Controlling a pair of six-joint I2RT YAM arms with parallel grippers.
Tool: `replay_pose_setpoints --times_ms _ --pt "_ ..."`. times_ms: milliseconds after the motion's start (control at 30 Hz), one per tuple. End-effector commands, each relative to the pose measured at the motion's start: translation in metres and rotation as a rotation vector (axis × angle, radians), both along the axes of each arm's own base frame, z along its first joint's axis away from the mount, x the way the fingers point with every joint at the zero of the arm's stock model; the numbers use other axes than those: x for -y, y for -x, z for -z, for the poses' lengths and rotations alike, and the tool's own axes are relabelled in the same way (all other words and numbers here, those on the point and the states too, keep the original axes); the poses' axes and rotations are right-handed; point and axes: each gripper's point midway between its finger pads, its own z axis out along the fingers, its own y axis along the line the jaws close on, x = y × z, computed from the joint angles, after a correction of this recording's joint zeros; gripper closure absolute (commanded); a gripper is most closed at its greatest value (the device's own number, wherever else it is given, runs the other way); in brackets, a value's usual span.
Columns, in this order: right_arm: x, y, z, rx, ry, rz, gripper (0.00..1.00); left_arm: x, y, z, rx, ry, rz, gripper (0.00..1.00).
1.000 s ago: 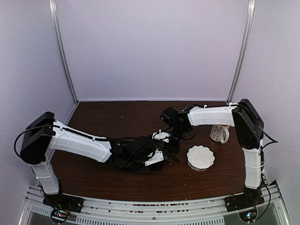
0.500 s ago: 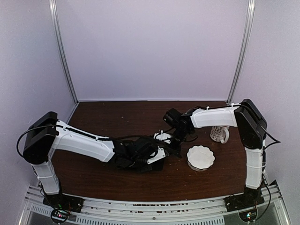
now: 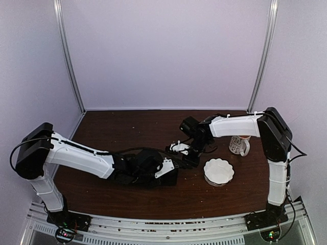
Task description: Sort the hair-cutting tools
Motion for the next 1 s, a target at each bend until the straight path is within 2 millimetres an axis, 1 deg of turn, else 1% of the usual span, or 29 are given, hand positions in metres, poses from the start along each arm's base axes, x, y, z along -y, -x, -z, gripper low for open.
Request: replay_pose_setpoints --times_ms 0,67,133,200,333,467,567,633,700,733,833,967 --pt "0.015 -0.017 0.000 0.052 0.086 0.026 1.00 -0.030 -0.004 0.032 -0.066 -0.095 -0.099 1.00" --pt "0.016 -0.016 0.000 0.054 0.088 0.009 1.00 -0.031 -0.004 0.035 -0.070 -0.101 -0.103 1.00" --pt "0.017 -0.008 -0.002 0.036 0.077 -0.008 1.00 -0.033 -0.003 0.039 -0.077 -0.116 -0.104 1.00" --pt "0.018 0.005 -0.007 0.005 0.047 -0.031 1.00 -0.034 -0.002 0.044 -0.085 -0.137 -0.102 1.00" --pt "0.016 0.037 -0.017 -0.055 -0.006 -0.085 1.00 -0.036 -0.004 0.049 -0.081 -0.152 -0.115 1.00" --pt "0.008 0.069 -0.018 -0.128 -0.026 -0.146 1.00 -0.034 -0.008 0.054 -0.076 -0.162 -0.135 1.00" --pt "0.003 0.084 -0.017 -0.177 -0.040 -0.160 1.00 -0.034 -0.010 0.058 -0.075 -0.165 -0.153 1.00" --pt "0.000 0.089 -0.015 -0.194 -0.045 -0.157 1.00 -0.032 -0.011 0.055 -0.071 -0.140 -0.165 1.00" --pt "0.000 0.088 -0.009 -0.202 -0.030 -0.145 1.00 -0.030 -0.009 0.048 -0.072 -0.096 -0.160 1.00" --pt "0.000 0.087 -0.006 -0.205 -0.021 -0.141 1.00 -0.030 -0.010 0.039 -0.061 -0.064 -0.167 1.00" --pt "0.000 0.090 -0.006 -0.234 -0.020 -0.135 1.00 -0.036 -0.014 0.026 -0.026 -0.036 -0.205 1.00" --pt "-0.007 0.108 -0.012 -0.315 -0.061 -0.135 1.00 -0.040 -0.016 0.026 -0.020 -0.035 -0.234 1.00"
